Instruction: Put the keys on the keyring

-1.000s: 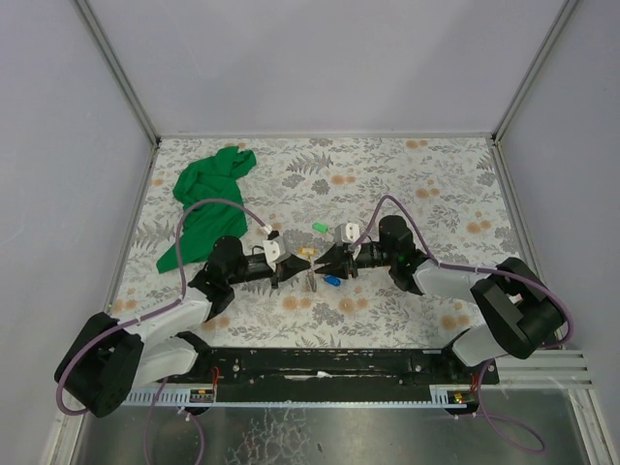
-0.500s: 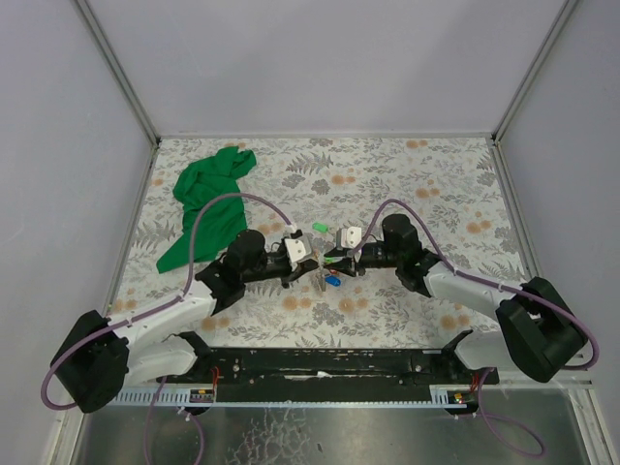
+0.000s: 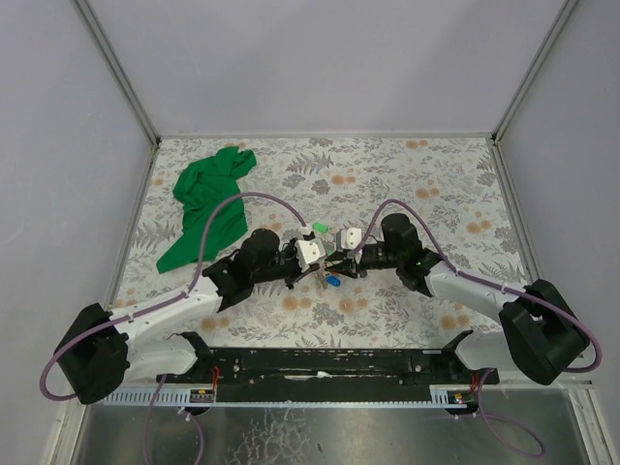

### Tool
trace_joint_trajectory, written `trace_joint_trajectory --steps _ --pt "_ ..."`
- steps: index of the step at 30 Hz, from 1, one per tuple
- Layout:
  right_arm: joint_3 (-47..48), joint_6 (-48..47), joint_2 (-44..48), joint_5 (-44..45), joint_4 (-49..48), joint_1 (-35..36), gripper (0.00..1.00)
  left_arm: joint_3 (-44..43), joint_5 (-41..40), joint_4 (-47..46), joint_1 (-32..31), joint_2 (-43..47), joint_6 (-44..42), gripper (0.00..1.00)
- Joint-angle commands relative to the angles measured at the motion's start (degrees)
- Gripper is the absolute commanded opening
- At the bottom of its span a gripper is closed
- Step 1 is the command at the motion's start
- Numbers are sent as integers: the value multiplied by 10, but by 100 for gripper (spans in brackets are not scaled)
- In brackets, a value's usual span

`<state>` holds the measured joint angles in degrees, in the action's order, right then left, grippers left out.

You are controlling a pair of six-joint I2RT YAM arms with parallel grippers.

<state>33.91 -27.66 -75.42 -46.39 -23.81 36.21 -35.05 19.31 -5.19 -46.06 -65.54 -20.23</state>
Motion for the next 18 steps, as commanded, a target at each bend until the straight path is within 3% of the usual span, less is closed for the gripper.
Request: trace_joint_trajectory --steps 1,18 --pt "27 -4 14 -21 -4 -2 32 -19 -15 20 -6 -4 -12 0" --pt "34 17 -14 -48 -41 0 28 -14 1 13 -9 3 -16 0"
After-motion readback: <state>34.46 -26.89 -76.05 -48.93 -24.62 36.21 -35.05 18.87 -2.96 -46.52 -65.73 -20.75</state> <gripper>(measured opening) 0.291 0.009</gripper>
